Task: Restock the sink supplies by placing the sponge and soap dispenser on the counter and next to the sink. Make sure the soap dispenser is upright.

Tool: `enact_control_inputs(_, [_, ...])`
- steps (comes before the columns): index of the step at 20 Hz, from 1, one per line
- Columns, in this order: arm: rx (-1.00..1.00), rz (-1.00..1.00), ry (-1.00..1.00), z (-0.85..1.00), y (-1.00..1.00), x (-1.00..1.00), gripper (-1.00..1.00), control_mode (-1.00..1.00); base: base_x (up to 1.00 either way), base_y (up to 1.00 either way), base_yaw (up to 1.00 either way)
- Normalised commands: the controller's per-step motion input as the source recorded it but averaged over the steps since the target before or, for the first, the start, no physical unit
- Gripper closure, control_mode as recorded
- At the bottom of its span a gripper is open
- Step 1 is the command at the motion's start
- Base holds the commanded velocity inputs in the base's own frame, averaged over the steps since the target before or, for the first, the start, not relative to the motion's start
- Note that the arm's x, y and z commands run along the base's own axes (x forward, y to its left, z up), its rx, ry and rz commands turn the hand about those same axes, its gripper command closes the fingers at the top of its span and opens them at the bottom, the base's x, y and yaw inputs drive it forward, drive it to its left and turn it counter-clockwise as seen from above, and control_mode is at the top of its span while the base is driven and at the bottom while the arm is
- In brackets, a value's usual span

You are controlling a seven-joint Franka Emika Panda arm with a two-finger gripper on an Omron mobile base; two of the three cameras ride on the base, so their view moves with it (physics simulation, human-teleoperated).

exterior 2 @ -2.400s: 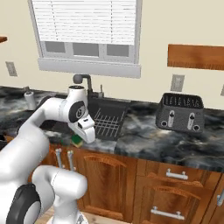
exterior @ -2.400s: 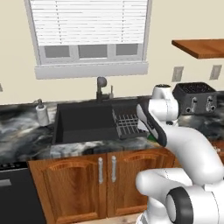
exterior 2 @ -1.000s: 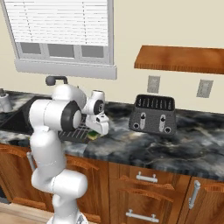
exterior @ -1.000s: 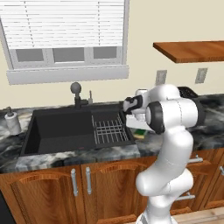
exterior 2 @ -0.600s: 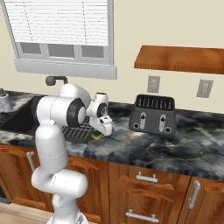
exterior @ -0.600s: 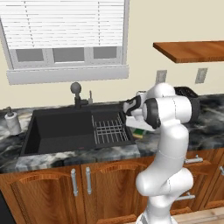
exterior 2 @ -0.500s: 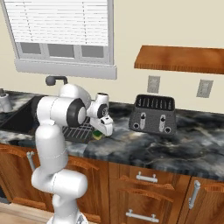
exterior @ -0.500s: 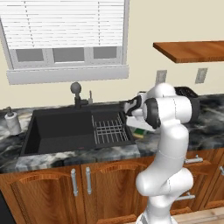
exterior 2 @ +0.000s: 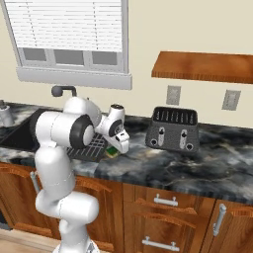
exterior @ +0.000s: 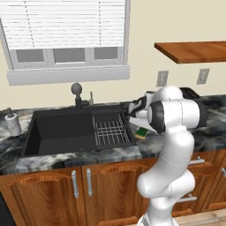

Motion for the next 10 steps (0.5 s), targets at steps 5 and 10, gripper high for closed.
enact_control_inputs(5, [0.00,0.00,-0.10,0.98,0.01,-0.18,-1.00,-1.00,0.00,0.00,0.00])
enact_control_inputs(10, [0.00,0.00,-0.20,1.00,0.12,-0.73,-1.00,-1.00,0.00,0.00,0.00])
